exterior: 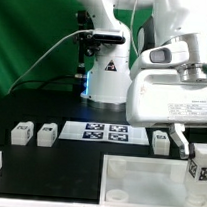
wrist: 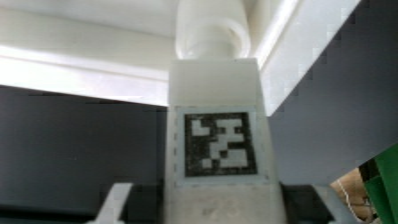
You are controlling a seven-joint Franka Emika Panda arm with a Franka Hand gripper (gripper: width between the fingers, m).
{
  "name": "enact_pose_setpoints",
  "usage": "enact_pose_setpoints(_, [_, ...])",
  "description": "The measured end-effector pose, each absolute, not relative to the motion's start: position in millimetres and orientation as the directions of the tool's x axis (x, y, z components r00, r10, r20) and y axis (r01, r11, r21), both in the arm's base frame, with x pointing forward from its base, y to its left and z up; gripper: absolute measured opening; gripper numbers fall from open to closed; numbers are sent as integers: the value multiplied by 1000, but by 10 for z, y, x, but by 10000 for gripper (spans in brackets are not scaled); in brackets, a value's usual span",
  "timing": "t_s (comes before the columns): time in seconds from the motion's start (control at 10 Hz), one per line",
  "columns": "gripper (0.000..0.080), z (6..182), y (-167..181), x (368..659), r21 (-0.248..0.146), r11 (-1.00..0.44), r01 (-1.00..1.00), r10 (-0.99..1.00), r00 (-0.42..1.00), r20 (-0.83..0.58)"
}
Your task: Assemble one leg
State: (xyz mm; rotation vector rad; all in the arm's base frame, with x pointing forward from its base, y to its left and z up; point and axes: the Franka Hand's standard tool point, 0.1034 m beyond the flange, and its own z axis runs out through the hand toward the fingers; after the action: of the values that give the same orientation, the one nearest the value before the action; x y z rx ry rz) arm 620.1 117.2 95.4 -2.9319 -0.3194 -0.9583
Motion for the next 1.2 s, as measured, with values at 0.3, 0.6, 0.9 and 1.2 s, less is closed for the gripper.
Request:
enact_pose_setpoints(0.3, [293, 870, 1177, 6194, 28, -978, 207, 182, 778, 602])
enact_pose_setpoints(0.6, [293, 871, 1192, 6223, 28, -978, 208, 182, 776, 604])
enact_pose_setpoints(0.9, [354, 843, 1189, 6208, 24, -977, 210, 185, 795, 578])
enact_pose_setpoints(1.2, [620, 841, 1189, 6207, 24, -977, 210, 186, 795, 578])
